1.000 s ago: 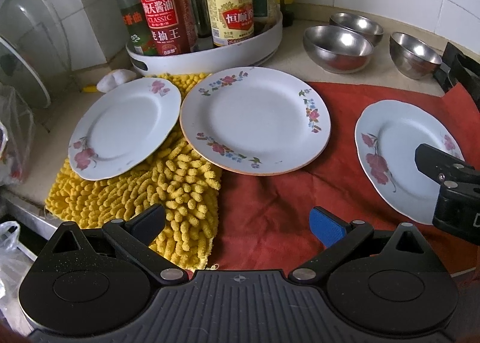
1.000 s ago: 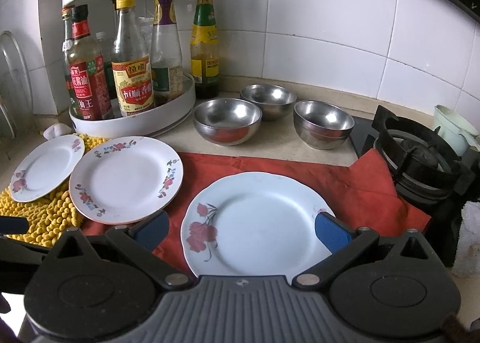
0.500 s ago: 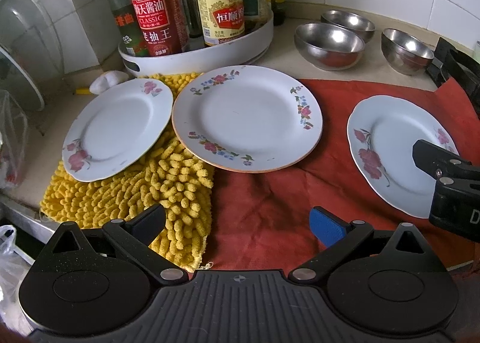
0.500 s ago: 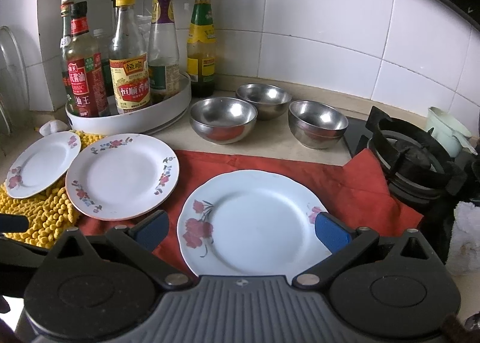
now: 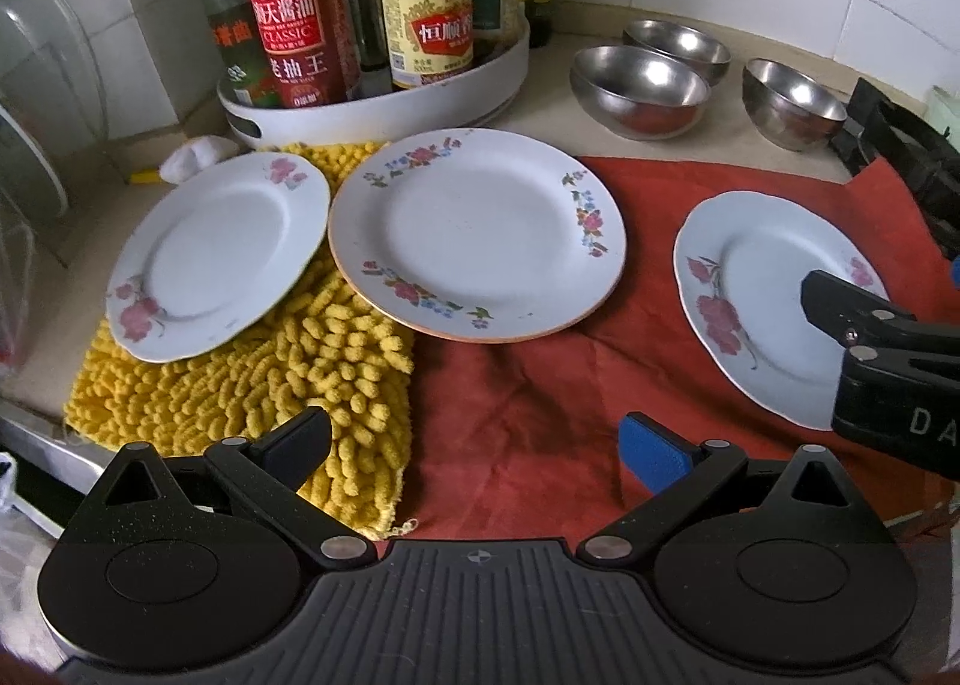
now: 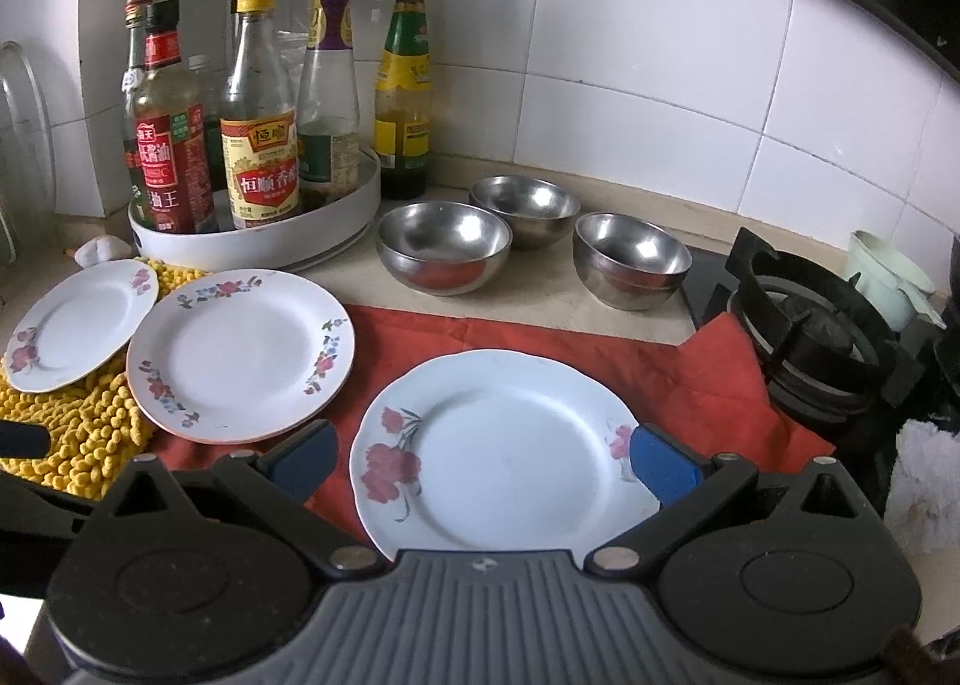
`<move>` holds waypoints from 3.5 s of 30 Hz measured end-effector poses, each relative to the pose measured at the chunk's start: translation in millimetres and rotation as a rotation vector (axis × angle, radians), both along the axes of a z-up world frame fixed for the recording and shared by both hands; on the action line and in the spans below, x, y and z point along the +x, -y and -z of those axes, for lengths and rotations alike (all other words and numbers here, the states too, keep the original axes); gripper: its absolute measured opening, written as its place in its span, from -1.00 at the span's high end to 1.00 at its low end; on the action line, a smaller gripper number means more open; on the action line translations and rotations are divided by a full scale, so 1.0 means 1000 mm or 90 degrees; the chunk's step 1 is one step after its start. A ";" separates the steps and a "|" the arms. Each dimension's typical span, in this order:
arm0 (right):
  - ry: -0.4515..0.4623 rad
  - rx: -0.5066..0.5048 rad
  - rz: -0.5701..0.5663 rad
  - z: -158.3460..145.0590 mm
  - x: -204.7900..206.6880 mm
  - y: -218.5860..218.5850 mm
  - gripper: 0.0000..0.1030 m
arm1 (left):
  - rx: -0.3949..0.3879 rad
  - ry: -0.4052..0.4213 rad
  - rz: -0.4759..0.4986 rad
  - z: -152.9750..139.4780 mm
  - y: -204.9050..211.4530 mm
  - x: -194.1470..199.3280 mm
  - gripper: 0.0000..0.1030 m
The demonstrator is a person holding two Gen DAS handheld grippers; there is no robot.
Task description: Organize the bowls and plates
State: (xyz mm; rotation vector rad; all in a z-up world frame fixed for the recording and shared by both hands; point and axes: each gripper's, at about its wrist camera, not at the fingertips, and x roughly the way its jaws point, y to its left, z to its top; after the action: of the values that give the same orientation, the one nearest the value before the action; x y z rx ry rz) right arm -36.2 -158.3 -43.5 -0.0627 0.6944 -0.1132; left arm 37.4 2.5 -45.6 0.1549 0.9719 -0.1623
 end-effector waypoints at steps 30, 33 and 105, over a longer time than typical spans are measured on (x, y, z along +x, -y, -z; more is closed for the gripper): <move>0.002 -0.012 0.001 -0.004 0.006 -0.005 -0.95 | -0.062 -0.005 0.058 -0.004 -0.001 -0.002 -1.00; 0.002 -0.012 0.002 -0.004 0.006 -0.004 -0.95 | -0.063 -0.004 0.060 -0.004 -0.001 -0.002 -1.00; -0.159 0.136 -0.102 0.069 0.094 0.139 -0.68 | 0.034 -0.094 0.032 0.028 0.141 0.050 -0.98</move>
State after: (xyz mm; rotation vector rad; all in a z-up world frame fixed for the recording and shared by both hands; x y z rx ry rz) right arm 58.1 -297.5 -112.3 0.0733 0.9435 0.1248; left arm 87.6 -138.3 -73.3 0.2185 1.1204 -0.1967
